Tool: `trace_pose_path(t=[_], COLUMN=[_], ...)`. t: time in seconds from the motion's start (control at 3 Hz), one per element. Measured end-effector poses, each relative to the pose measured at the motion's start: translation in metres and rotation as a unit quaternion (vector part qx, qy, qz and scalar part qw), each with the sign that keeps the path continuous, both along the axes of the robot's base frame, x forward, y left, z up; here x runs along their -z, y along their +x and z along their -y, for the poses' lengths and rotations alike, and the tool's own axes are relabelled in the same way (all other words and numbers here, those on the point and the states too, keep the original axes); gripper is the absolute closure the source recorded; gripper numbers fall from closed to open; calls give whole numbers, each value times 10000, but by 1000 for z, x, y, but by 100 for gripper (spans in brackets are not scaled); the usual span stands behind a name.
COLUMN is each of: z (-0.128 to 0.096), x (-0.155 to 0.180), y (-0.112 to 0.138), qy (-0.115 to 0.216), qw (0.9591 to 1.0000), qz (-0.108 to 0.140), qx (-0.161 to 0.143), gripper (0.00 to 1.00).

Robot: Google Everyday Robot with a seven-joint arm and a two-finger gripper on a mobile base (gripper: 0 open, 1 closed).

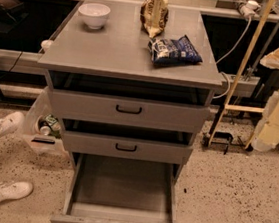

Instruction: Place blue chip bag into bottom drawer

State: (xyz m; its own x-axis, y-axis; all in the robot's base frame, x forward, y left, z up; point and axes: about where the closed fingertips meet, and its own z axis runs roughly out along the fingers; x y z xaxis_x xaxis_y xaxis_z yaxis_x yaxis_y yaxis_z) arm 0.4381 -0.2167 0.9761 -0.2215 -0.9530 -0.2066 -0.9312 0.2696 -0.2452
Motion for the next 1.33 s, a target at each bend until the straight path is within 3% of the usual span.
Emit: trace_pose_path(t=[0.33, 0.67, 1.0, 1.33], z=[0, 2, 10, 12], x=[0, -8, -18, -30], y=[0, 10, 44, 93], qy=[0, 65, 184, 266], qw=[10000, 9998, 9992, 9986], qz=[0, 178, 316, 396], qx=[0, -32, -132, -246], gripper=[0, 0, 0, 0])
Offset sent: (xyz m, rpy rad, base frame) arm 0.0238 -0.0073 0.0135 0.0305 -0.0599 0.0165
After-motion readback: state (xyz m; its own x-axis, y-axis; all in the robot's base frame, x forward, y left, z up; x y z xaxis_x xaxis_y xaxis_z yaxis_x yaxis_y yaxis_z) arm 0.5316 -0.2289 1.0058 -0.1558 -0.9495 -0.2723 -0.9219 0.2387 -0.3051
